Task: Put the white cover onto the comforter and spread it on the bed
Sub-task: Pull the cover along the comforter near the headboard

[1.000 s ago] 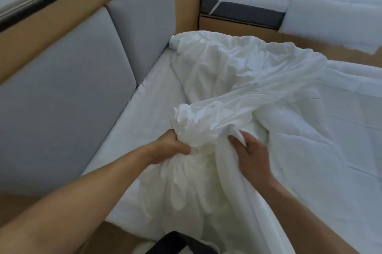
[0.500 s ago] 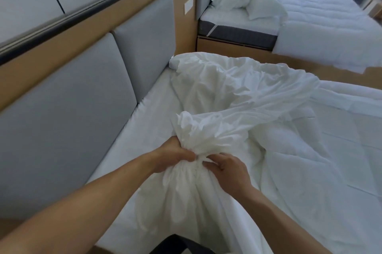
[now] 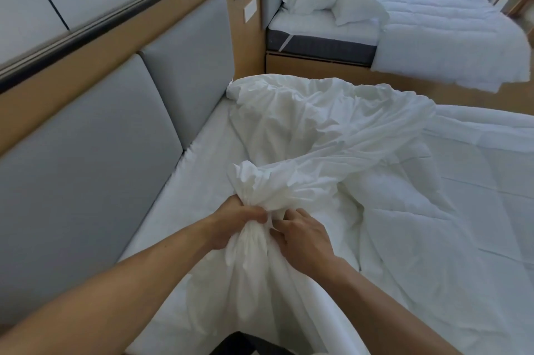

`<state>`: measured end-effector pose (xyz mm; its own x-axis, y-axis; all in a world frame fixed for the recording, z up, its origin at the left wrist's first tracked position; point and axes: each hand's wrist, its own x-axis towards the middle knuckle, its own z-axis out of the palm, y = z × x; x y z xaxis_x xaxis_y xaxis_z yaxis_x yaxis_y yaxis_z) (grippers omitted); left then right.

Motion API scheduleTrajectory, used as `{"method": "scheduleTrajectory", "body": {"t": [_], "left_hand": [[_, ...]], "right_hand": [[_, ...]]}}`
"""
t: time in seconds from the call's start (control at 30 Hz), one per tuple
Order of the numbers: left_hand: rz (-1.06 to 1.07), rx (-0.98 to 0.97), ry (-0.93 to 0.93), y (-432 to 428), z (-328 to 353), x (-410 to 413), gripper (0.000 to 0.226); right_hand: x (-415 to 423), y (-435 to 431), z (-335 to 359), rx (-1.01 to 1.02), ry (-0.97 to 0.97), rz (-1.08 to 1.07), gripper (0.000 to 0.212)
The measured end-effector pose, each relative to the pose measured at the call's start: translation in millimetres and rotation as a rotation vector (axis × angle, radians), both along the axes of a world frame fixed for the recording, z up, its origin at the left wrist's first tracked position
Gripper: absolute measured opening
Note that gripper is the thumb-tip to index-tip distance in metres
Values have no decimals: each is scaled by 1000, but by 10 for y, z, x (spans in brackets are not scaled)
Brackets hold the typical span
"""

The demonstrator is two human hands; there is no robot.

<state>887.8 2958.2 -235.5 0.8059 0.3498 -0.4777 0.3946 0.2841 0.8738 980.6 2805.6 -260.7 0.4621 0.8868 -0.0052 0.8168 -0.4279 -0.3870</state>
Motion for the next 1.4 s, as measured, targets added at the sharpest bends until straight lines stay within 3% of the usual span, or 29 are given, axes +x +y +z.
{"method": "scheduleTrajectory", "body": {"t": [0.37, 0.6, 0.87, 1.07, 1.13, 1.3, 1.4], "left_hand": [[-13, -34, -9, -93, -17, -24, 54], [-119, -68, -5, -67, 33, 4, 52], [-44, -56, 9, -128, -52, 123, 47], [-12, -66, -3, -155, -110, 79, 52], [-31, -102, -31, -155, -93, 67, 51], [-74, -268, -59, -107, -53, 38, 59], [-54, -305, -83, -66, -68, 55, 60]], "right_hand": [[4, 74, -17, -167, 79, -151, 34], [72, 117, -31, -210, 47, -89, 31], [-13, 148, 2, -73, 257, -408, 24], [-99, 89, -9, 170, 546, -622, 5], [-108, 58, 11, 247, 627, -684, 9], [-106, 43, 61, 328, 749, -695, 4], [-130, -2, 118, 418, 921, -706, 15]]}}
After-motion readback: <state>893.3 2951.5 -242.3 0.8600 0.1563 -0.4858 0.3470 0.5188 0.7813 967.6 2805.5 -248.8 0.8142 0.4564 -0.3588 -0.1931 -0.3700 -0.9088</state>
